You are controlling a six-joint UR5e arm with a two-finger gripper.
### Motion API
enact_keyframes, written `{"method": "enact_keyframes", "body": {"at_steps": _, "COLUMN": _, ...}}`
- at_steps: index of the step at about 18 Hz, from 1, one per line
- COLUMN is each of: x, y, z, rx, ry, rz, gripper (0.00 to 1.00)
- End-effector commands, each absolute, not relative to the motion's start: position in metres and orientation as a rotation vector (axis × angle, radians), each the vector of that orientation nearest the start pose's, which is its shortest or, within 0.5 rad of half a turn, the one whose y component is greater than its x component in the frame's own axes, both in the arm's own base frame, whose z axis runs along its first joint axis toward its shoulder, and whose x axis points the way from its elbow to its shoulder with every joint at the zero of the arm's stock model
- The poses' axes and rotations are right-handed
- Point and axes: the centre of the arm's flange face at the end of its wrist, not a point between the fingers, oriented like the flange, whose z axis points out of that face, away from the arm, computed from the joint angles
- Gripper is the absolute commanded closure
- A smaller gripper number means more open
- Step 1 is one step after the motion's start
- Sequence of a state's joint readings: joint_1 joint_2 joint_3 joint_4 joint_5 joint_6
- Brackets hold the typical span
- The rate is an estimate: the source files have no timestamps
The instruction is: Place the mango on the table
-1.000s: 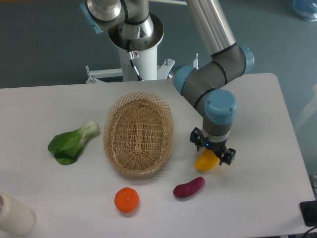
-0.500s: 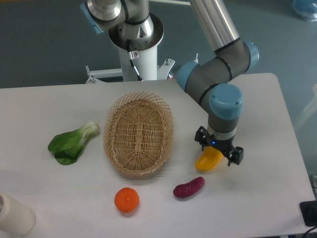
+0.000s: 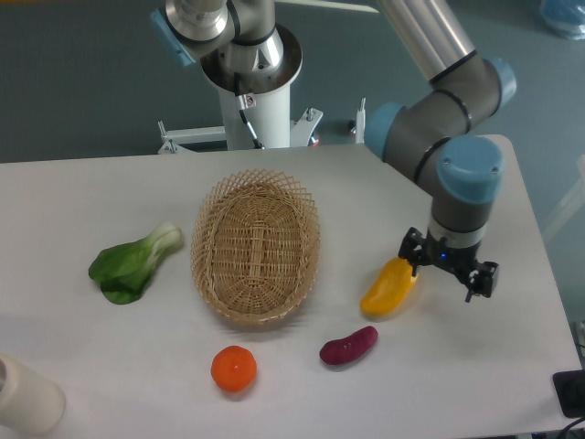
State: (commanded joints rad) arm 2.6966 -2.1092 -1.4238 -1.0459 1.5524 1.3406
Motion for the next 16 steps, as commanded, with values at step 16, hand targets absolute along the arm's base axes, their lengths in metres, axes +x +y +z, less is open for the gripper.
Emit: {"method": "enact_keyframes", "body": {"at_steps": 16, "x": -0.598, "y": 0.386, "z": 0.304, "rx": -2.990, "ry": 0.494, "rz": 0.189, "gripper": 0.00}}
